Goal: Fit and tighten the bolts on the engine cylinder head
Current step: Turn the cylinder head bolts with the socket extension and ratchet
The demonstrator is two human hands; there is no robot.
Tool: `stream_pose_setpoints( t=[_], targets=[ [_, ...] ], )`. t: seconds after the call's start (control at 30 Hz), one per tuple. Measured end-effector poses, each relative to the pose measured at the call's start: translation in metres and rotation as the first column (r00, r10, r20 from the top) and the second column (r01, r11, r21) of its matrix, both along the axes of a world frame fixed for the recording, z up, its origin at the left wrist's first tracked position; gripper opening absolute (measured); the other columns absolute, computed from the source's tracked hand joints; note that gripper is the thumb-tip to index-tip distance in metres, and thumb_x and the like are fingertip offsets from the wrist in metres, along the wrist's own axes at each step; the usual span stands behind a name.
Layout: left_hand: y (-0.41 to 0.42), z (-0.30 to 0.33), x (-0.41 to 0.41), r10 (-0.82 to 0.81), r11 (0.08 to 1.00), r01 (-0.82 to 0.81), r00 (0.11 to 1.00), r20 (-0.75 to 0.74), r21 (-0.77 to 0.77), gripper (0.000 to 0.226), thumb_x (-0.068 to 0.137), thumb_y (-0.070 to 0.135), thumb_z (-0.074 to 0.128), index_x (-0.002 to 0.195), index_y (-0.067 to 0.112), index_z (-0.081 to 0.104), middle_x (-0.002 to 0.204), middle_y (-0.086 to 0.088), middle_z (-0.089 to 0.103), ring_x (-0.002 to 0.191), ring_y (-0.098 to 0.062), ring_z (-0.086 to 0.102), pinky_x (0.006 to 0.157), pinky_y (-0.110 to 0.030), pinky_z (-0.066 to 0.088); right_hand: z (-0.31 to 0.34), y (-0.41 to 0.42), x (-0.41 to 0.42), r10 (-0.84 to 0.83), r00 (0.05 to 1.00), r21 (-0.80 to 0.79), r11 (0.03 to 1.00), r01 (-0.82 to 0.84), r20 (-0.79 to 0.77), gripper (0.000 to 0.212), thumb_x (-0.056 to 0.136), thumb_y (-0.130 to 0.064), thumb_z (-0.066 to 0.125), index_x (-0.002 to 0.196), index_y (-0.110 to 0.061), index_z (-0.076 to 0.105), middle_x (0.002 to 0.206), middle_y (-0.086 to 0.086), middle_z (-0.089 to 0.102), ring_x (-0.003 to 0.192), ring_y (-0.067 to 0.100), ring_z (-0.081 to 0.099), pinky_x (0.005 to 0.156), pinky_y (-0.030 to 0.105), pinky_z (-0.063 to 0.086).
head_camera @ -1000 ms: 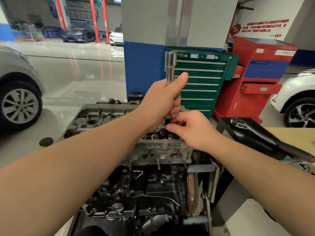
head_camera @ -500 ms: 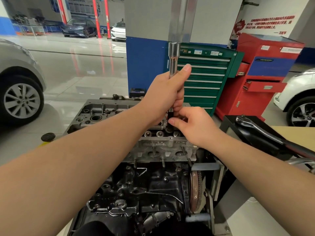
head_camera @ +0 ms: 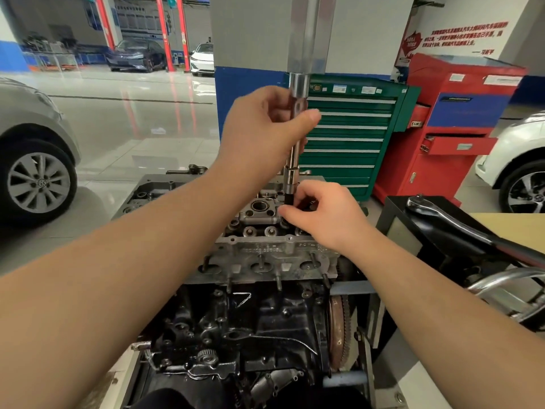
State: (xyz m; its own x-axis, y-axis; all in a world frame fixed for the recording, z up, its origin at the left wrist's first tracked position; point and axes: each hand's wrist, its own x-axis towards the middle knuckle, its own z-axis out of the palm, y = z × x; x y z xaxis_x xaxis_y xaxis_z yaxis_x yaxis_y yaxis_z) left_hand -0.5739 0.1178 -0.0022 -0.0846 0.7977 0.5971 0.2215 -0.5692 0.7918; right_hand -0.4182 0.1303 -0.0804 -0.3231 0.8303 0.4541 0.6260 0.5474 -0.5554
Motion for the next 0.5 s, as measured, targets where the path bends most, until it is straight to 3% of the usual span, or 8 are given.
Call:
stream_pose_setpoints(
  t=[0.1, 0.2, 0.27, 0.33, 0.4, 0.5],
  targets=[
    [-0.004, 0.008, -0.013, -0.260, 0.964, 0.258, 0.965, -0.031, -0.071, 0.016, 0.098, 0.014, 0.071, 0.114, 0.011, 0.070, 0.097, -0.009, 0.080, 0.092, -0.028, 0.079, 0.086, -0.045, 0.064, 0.002, -0.005, -0.002, 0.100, 0.994, -0.096, 0.990, -0.104, -0.051, 0.006, 0.087, -0.052, 0.071, 0.087, -0.054, 0.066, 0.091, -0.022, 0.070, 0.089, -0.002, 0.062, 0.079, 0.030, 0.051],
    [-0.007, 0.013, -0.025, -0.507, 0.851, 0.497, 0.862, -0.020, -0.168, 0.024, 0.103, 0.009, 0.062, 0.126, 0.009, 0.065, 0.113, -0.010, 0.078, 0.109, -0.031, 0.074, 0.095, -0.046, 0.060, 0.007, -0.006, 0.002, 0.182, 0.971, -0.152, 0.967, -0.205, -0.151, 0.019, 0.097, -0.025, 0.070, 0.109, -0.040, 0.072, 0.102, -0.015, 0.076, 0.101, 0.001, 0.067, 0.093, 0.028, 0.052],
    [-0.007, 0.012, -0.027, -0.432, 0.896, 0.413, 0.895, -0.110, -0.162, 0.028, 0.098, 0.018, 0.070, 0.126, 0.019, 0.068, 0.119, 0.001, 0.076, 0.110, -0.024, 0.074, 0.088, -0.044, 0.063, 0.009, -0.006, 0.003, 0.171, 0.971, -0.152, 0.969, -0.197, -0.167, 0.014, 0.095, -0.022, 0.072, 0.102, -0.034, 0.075, 0.094, -0.017, 0.077, 0.092, -0.001, 0.069, 0.088, 0.025, 0.052],
    [-0.007, 0.007, -0.024, -0.200, 0.980, 0.189, 0.953, -0.230, -0.067, 0.024, 0.088, 0.032, 0.082, 0.111, 0.031, 0.076, 0.110, 0.008, 0.076, 0.096, -0.014, 0.076, 0.076, -0.034, 0.065, 0.007, -0.005, 0.000, 0.132, 0.976, -0.139, 0.978, -0.157, -0.175, 0.005, 0.090, -0.029, 0.078, 0.094, -0.031, 0.076, 0.087, -0.015, 0.075, 0.082, 0.002, 0.068, 0.081, 0.028, 0.053],
    [-0.006, 0.001, -0.020, -0.057, 0.998, 0.058, 0.980, -0.192, -0.002, 0.019, 0.080, 0.036, 0.088, 0.098, 0.033, 0.079, 0.098, 0.005, 0.078, 0.084, -0.011, 0.076, 0.071, -0.032, 0.065, 0.006, -0.004, -0.001, 0.111, 0.978, -0.119, 0.984, -0.133, -0.176, 0.006, 0.087, -0.034, 0.081, 0.089, -0.032, 0.075, 0.084, -0.016, 0.074, 0.078, 0.001, 0.066, 0.075, 0.027, 0.049],
    [-0.006, 0.001, -0.021, -0.117, 0.993, 0.114, 0.986, -0.121, -0.033, 0.016, 0.082, 0.026, 0.088, 0.093, 0.034, 0.081, 0.087, 0.002, 0.080, 0.084, -0.016, 0.079, 0.075, -0.036, 0.066, 0.008, -0.006, 0.001, 0.195, 0.953, -0.138, 0.963, -0.231, -0.233, 0.009, 0.092, -0.033, 0.074, 0.099, -0.038, 0.074, 0.096, -0.016, 0.077, 0.094, 0.002, 0.070, 0.089, 0.031, 0.052]
  ],
)
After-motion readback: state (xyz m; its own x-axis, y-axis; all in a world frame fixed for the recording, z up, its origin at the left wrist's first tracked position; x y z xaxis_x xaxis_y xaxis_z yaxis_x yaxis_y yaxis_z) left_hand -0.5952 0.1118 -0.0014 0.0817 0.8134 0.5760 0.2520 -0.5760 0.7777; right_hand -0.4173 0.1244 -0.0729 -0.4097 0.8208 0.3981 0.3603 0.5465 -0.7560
